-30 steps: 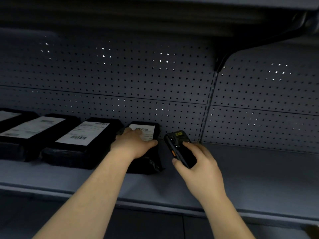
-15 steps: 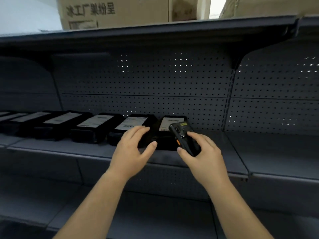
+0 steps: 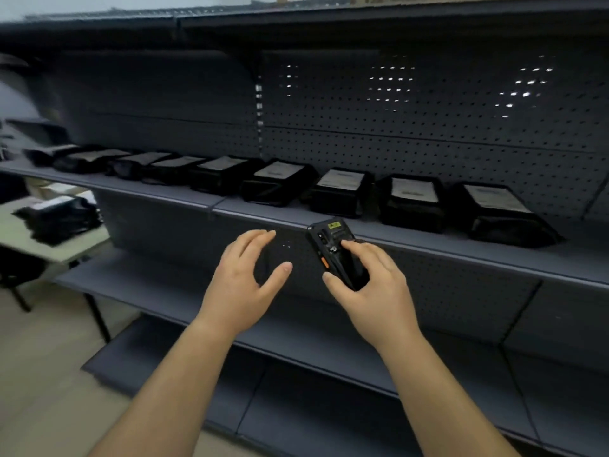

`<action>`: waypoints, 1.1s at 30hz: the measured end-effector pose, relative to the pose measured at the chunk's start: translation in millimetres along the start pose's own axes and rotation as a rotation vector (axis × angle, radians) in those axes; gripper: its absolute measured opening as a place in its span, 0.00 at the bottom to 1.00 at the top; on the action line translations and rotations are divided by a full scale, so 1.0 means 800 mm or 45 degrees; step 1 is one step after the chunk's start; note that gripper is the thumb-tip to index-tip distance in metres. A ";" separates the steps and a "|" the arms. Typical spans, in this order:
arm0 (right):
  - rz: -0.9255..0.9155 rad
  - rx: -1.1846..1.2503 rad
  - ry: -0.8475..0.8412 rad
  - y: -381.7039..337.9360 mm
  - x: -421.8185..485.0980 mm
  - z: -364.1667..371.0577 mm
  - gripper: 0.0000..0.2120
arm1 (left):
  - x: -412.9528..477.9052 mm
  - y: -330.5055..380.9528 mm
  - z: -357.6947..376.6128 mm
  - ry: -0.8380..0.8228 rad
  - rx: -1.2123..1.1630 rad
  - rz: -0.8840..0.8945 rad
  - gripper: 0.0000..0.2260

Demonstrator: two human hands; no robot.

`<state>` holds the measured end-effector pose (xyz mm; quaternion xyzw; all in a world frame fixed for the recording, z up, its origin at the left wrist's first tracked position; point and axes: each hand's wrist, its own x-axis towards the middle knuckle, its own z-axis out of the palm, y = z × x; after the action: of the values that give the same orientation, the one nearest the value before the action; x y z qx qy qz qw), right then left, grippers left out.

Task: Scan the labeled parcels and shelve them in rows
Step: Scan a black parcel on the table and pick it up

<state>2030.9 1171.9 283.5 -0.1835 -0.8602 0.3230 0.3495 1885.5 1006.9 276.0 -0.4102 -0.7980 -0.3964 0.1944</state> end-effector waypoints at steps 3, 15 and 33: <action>-0.052 0.064 -0.094 -0.047 0.024 0.084 0.27 | -0.008 -0.082 -0.053 0.082 0.045 -0.087 0.28; -0.428 0.500 -0.569 -0.293 0.110 0.492 0.26 | -0.058 -0.382 -0.340 0.400 0.582 -0.525 0.26; -0.475 0.480 -0.721 -0.572 0.191 0.967 0.25 | -0.024 -0.852 -0.616 0.454 0.644 -0.726 0.29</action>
<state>1327.5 592.5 247.1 0.1401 -0.8668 0.4440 0.1787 1338.3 369.0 241.9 -0.0374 -0.9056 -0.2907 0.3066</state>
